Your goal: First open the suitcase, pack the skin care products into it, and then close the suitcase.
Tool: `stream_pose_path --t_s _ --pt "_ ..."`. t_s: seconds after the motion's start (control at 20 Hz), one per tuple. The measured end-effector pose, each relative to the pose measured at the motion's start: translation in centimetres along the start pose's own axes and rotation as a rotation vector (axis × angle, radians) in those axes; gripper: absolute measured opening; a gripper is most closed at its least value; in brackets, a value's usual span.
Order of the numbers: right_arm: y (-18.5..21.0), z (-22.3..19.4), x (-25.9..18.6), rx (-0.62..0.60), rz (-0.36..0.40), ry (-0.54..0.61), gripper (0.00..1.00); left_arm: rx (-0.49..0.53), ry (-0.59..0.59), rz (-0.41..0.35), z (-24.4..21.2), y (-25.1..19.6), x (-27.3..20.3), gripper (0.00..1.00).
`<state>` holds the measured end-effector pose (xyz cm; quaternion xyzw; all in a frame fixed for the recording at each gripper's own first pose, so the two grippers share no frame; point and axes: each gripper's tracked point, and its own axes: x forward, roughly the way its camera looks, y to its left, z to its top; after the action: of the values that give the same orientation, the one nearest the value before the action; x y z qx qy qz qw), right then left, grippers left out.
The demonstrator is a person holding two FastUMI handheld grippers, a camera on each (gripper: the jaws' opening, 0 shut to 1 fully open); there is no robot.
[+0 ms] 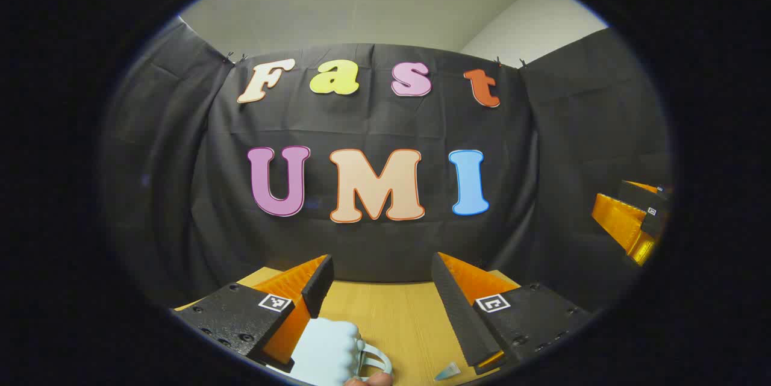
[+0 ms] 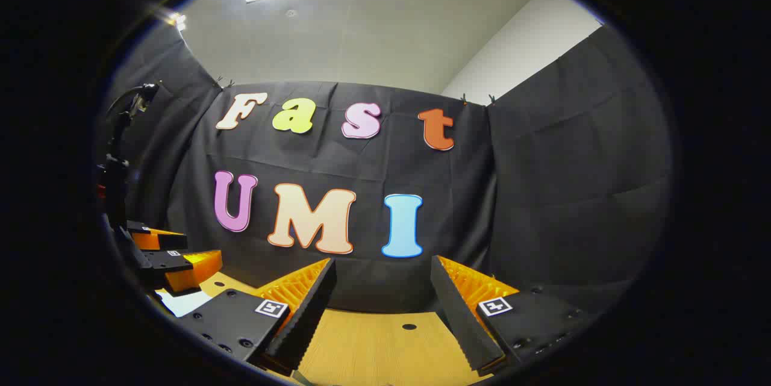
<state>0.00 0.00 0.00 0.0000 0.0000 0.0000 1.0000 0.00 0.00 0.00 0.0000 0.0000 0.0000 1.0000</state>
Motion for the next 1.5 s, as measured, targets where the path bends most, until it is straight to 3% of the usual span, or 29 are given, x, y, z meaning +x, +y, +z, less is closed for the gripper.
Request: stream_pose_path --t_s 0.3,0.55,0.9,1.15,1.5 --pt "-0.4 -3.2 2.6 -0.033 0.118 0.016 0.98 -0.043 0.042 0.088 -2.4 -0.8 0.8 0.95" --pt "0.4 -6.9 3.5 0.019 0.213 0.067 0.98 0.005 0.154 0.157 -7.6 -0.6 1.4 0.95" --pt "-0.8 -10.5 5.2 0.037 0.119 0.162 0.99 0.081 0.462 0.029 -18.6 -1.5 2.6 0.97" --pt "-2.3 -12.6 5.3 0.008 0.055 0.233 0.99 0.046 0.699 -0.005 -25.5 -1.9 1.2 0.97" --pt "-3.8 -14.1 5.1 0.004 0.005 0.287 0.99 0.016 0.903 -0.007 -31.1 -2.0 0.7 0.95"
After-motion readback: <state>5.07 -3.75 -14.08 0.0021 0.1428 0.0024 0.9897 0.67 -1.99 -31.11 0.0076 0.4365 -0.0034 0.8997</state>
